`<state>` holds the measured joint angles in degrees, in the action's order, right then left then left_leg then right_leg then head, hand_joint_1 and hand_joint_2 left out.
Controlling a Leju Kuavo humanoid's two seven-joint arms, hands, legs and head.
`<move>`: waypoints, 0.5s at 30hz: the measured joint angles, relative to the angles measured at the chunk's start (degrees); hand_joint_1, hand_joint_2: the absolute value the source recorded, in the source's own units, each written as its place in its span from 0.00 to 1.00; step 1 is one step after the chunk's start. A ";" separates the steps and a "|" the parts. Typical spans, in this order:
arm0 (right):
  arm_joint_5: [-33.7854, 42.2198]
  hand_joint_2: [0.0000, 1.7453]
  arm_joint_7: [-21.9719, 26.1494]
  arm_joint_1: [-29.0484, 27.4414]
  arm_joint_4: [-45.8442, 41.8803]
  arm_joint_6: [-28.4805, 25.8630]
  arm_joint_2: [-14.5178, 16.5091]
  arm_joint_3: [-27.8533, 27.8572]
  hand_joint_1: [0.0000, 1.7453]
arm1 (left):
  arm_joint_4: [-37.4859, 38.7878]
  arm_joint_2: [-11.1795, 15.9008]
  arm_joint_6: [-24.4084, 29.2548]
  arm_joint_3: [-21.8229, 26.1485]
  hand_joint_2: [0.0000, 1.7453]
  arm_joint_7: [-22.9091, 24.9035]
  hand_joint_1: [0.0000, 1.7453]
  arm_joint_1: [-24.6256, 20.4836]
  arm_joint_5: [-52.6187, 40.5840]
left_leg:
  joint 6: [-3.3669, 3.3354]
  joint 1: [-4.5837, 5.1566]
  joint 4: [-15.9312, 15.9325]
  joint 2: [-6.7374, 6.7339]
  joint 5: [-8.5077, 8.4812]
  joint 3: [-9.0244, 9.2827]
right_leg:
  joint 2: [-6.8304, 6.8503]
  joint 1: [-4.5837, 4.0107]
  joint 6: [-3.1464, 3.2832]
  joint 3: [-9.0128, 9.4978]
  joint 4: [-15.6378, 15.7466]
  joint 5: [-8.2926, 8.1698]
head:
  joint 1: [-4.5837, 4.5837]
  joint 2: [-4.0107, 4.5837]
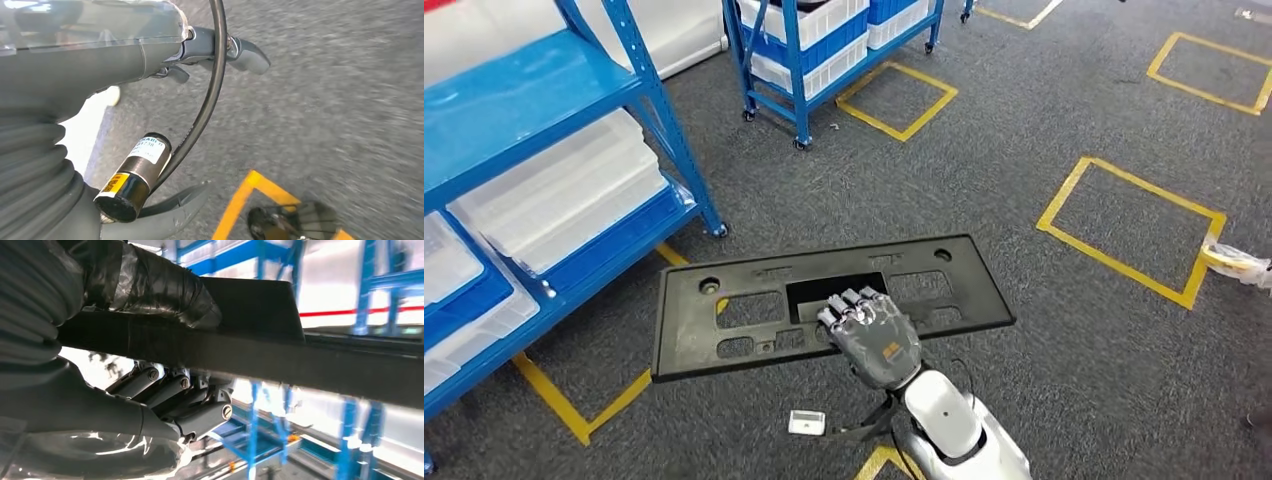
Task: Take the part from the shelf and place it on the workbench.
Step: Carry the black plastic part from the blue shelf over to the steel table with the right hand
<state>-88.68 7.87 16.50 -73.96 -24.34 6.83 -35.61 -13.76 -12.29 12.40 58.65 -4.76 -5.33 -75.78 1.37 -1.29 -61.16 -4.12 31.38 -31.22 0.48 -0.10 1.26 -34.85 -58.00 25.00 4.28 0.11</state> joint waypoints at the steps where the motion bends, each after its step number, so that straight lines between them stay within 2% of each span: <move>1: -0.04 1.00 -0.01 0.05 -0.02 0.01 0.00 0.01 0.95 | -0.01 0.01 0.00 0.09 1.00 -0.01 0.00 0.03 0.00 | 0.05 -0.07 -3.28 1.74 1.66 -1.50 | -0.58 0.07 0.28 0.13 0.16 -0.05 | -0.01 0.00; 2: -0.08 1.00 -0.02 0.11 -0.01 0.04 -0.01 0.01 0.95 | -0.01 0.01 0.00 0.21 1.00 0.03 0.00 0.09 0.00 | 0.07 -0.06 -7.15 2.88 3.24 -3.52 | -1.27 0.06 0.51 0.16 0.16 -0.05 | -0.02 0.00; 3: -0.13 1.00 -0.04 0.07 0.00 0.07 -0.01 0.01 0.95 | -0.01 0.01 0.00 0.33 1.00 0.09 0.00 0.18 0.00 | 0.10 -0.05 -10.47 3.37 4.20 -5.42 | -2.08 -0.02 0.61 0.15 0.05 0.00 | -0.02 0.00; 4: -0.18 1.00 -0.07 0.00 0.01 0.12 -0.02 0.01 0.95 | -0.01 0.01 0.01 0.45 1.00 0.17 0.00 0.27 0.00 | 0.12 -0.04 -12.32 3.59 4.12 -6.72 | -2.98 -0.10 0.65 0.16 -0.11 0.09 | -0.02 0.00; 5: -0.20 1.00 -0.10 -0.05 0.02 0.16 -0.03 0.01 0.95 | -0.01 0.01 0.02 0.56 1.00 0.25 0.00 0.36 -0.01 | 0.10 -0.04 -11.99 3.71 2.85 -7.05 | -3.90 -0.16 0.66 0.15 -0.35 0.22 | -0.02 0.00; 6: -0.21 1.00 -0.13 -0.09 0.01 0.20 -0.03 0.01 0.95 | -0.01 0.01 0.03 0.65 1.00 0.29 0.00 0.39 -0.01 | 0.02 -0.04 -9.67 3.94 0.75 -6.41 | -4.80 -0.17 0.60 0.16 -0.67 0.40 | -0.03 0.00; 7: -0.22 1.00 -0.14 -0.10 0.00 0.22 -0.03 0.02 0.95 | -0.01 0.02 0.04 0.73 1.00 0.32 0.00 0.40 -0.02 | -0.11 -0.07 -6.11 4.71 -1.50 -5.18 | -5.64 -0.13 0.47 0.11 -1.07 0.64 | -0.03 0.00; 8: -0.23 1.00 -0.15 -0.07 -0.01 0.22 -0.03 0.02 0.95 | -0.01 0.04 0.10 0.79 1.00 0.31 0.00 0.39 -0.07 | -0.28 -0.16 -2.78 6.17 -3.04 -3.95 | -6.40 -0.15 0.25 -0.10 -1.57 0.88 | -0.02 0.00; 10: -0.26 1.00 -0.27 -0.11 -0.06 0.24 0.03 0.05 0.95 | -0.01 0.08 0.55 0.84 1.00 0.14 0.00 0.30 -0.38 | -0.64 -0.16 0.82 8.48 -3.81 -2.52 | -7.74 0.12 -0.42 -0.81 -2.22 1.04 | -0.02 0.00; 11: -0.28 1.00 -0.34 -0.20 -0.12 0.25 0.07 0.10 0.95 | -0.02 0.10 0.87 0.86 1.00 0.04 0.00 0.25 -0.59 | -0.81 -0.09 1.13 8.81 -3.59 -2.35 | -8.40 0.28 -0.83 -1.13 -2.28 0.93 | -0.03 0.00; 12: -0.30 1.00 -0.42 -0.35 -0.20 0.26 0.09 0.18 0.95 | -0.03 0.10 1.20 0.89 1.00 -0.09 0.00 0.19 -0.76 | -1.07 -0.02 1.37 8.23 -3.62 -2.18 | -9.05 0.44 -1.25 -1.30 -2.10 0.73 | -0.03 0.00; 13: -0.31 1.00 -0.46 -0.53 -0.27 0.25 0.08 0.31 0.95 | -0.04 0.10 1.39 0.91 1.00 -0.16 0.00 0.15 -0.86 | -1.41 -0.07 1.77 7.50 -3.81 -1.97 | -8.76 0.41 -1.57 -1.38 -2.17 0.74 | -0.01 0.00; 14: -0.32 1.00 -0.49 -0.63 -0.33 0.25 0.04 0.45 0.95 | -0.05 0.09 1.51 0.94 1.00 -0.22 0.00 0.14 -0.91 | -1.79 -0.16 2.18 6.76 -4.00 -1.71 | -7.50 0.27 -1.85 -1.69 -2.86 1.17 | 0.12 0.00; 15: -0.32 1.00 -0.50 -0.67 -0.41 0.24 0.02 0.56 0.95 | -0.05 0.09 1.58 0.96 1.00 -0.28 0.00 0.14 -0.92 | -2.19 -0.24 2.54 5.94 -4.14 -1.45 | -5.65 0.14 -2.10 -2.50 -4.59 2.16 | 0.25 0.00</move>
<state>-89.00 7.37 15.83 -74.37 -24.10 6.85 -35.05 -13.81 -12.21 13.98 59.61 -5.04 -5.19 -76.70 -0.83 -1.52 -58.62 1.82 27.25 -32.68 -5.17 0.04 -0.84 -37.34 -62.59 27.16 4.53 0.11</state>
